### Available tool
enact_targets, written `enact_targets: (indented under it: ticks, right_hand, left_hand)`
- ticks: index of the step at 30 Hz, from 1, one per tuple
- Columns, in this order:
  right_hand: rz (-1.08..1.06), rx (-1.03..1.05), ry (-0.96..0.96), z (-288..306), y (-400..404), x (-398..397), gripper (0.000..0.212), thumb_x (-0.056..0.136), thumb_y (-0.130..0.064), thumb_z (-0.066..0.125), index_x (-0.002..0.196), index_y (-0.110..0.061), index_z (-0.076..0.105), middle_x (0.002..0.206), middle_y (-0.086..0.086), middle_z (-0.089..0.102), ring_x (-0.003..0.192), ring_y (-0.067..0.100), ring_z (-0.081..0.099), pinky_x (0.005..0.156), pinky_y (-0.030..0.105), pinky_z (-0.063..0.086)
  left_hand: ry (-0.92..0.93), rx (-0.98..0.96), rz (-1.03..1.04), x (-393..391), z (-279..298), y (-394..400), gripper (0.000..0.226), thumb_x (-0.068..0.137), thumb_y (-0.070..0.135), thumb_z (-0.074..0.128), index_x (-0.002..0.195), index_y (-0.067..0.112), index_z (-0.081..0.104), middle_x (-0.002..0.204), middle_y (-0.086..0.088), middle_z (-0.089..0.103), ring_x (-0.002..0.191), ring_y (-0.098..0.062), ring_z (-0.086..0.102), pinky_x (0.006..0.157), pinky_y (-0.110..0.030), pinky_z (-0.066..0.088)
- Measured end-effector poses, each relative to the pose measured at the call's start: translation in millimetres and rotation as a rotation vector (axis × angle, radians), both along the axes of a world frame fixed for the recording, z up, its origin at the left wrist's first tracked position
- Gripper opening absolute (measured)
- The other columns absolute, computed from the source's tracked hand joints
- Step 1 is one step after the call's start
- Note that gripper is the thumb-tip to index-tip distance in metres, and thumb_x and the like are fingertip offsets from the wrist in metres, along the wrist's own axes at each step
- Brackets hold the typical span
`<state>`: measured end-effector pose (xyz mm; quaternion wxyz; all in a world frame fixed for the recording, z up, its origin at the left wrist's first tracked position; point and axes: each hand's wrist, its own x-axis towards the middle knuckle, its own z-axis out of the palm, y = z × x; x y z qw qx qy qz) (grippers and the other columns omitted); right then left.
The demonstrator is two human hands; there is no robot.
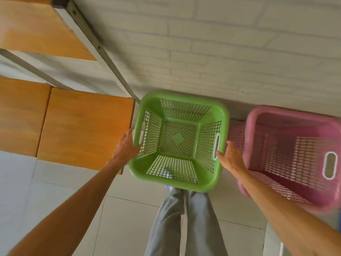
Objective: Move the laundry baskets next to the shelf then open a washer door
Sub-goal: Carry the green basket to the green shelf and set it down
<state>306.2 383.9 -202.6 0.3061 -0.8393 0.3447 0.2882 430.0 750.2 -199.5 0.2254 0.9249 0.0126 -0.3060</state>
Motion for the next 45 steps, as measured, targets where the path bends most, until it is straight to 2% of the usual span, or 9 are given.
enact_targets:
  ticks: [3, 8, 16, 21, 26, 31, 33, 43, 45]
  right_hand:
    - [-0.030, -0.060, 0.040, -19.3, 7.1, 11.0, 0.058, 0.088, -0.022, 0.070, 0.131, 0.002, 0.039, 0.110, 0.019, 0.065, 0.078, 0.032, 0.070, 0.059, 0.040, 0.060]
    - [-0.109, -0.117, 0.124, -43.0, 4.8, 20.9, 0.049, 0.090, -0.005, 0.064, 0.129, 0.001, 0.033, 0.075, 0.003, 0.056, 0.049, 0.016, 0.056, 0.033, 0.024, 0.041]
    - [-0.097, -0.179, 0.095, -40.1, 3.2, 24.7, 0.042, 0.092, -0.012, 0.063, 0.122, -0.001, 0.037, 0.077, 0.009, 0.063, 0.047, 0.019, 0.059, 0.031, 0.022, 0.041]
    - [-0.088, -0.189, -0.029, 84.7, -6.1, 19.2, 0.049, 0.088, -0.018, 0.067, 0.124, -0.002, 0.039, 0.085, 0.007, 0.065, 0.057, 0.027, 0.064, 0.043, 0.031, 0.049]
    - [-0.125, -0.156, -0.214, 231.5, -5.9, 2.7, 0.060, 0.085, -0.029, 0.064, 0.136, -0.011, 0.036, 0.079, 0.002, 0.070, 0.055, 0.022, 0.067, 0.054, 0.044, 0.060]
    - [-0.096, -0.083, -0.408, 351.4, 10.6, -10.5, 0.050, 0.087, -0.026, 0.065, 0.132, -0.013, 0.048, 0.074, -0.008, 0.062, 0.060, 0.013, 0.062, 0.053, 0.024, 0.046]
    - [-0.049, -0.034, -0.453, 386.6, 25.2, -7.3, 0.048, 0.087, -0.024, 0.064, 0.131, -0.016, 0.048, 0.089, 0.001, 0.068, 0.068, 0.020, 0.065, 0.053, 0.023, 0.043]
    - [0.332, 0.169, -0.663, 479.8, 227.3, -3.4, 0.041, 0.090, -0.025, 0.064, 0.128, -0.015, 0.053, 0.087, 0.000, 0.061, 0.067, 0.010, 0.060, 0.045, 0.009, 0.038]
    - [0.428, 0.199, -0.670, 482.2, 290.6, -14.3, 0.040, 0.088, -0.030, 0.065, 0.124, -0.018, 0.054, 0.080, -0.007, 0.059, 0.070, 0.014, 0.061, 0.055, 0.020, 0.045]
  left_hand:
    - [0.049, 0.017, 0.014, 7.5, -19.0, 1.8, 0.075, 0.084, 0.008, 0.071, 0.147, 0.007, 0.030, 0.119, -0.020, 0.060, 0.084, -0.026, 0.061, 0.063, -0.036, 0.058]
    - [0.045, 0.018, 0.056, 12.9, -49.2, -10.4, 0.072, 0.085, -0.003, 0.061, 0.145, 0.008, 0.023, 0.090, -0.015, 0.064, 0.054, -0.023, 0.062, 0.039, -0.035, 0.051]
    - [-0.042, -0.025, 0.132, 13.0, -49.3, -11.5, 0.061, 0.091, -0.014, 0.047, 0.146, 0.005, 0.029, 0.072, -0.012, 0.061, 0.041, -0.018, 0.052, 0.034, -0.026, 0.042]
    - [-0.059, -0.096, 0.139, -2.1, 64.9, -8.2, 0.073, 0.089, -0.007, 0.053, 0.152, 0.018, 0.025, 0.078, -0.007, 0.067, 0.050, -0.032, 0.067, 0.037, -0.043, 0.054]
    - [-0.069, -0.178, 0.272, -33.3, 225.9, 1.2, 0.072, 0.089, -0.001, 0.052, 0.153, 0.022, 0.030, 0.101, 0.002, 0.059, 0.061, -0.012, 0.064, 0.041, -0.020, 0.049]
    - [-0.190, -0.256, 0.447, -74.7, 334.2, 35.2, 0.070, 0.087, 0.003, 0.057, 0.151, 0.025, 0.038, 0.108, -0.006, 0.064, 0.061, -0.010, 0.063, 0.041, -0.017, 0.048]
    - [-0.298, -0.293, 0.531, -94.8, 363.9, 54.3, 0.067, 0.088, 0.005, 0.059, 0.149, 0.023, 0.041, 0.105, -0.009, 0.067, 0.061, -0.011, 0.063, 0.045, -0.021, 0.051]
    - [-0.555, -0.363, 1.025, -257.0, 427.3, 238.9, 0.061, 0.087, 0.013, 0.066, 0.144, 0.029, 0.050, 0.088, 0.001, 0.065, 0.064, -0.010, 0.061, 0.070, -0.039, 0.060]
    - [-0.607, -0.354, 1.111, -307.9, 432.8, 287.3, 0.062, 0.086, 0.012, 0.067, 0.144, 0.027, 0.050, 0.097, -0.006, 0.066, 0.069, -0.014, 0.063, 0.065, -0.032, 0.060]
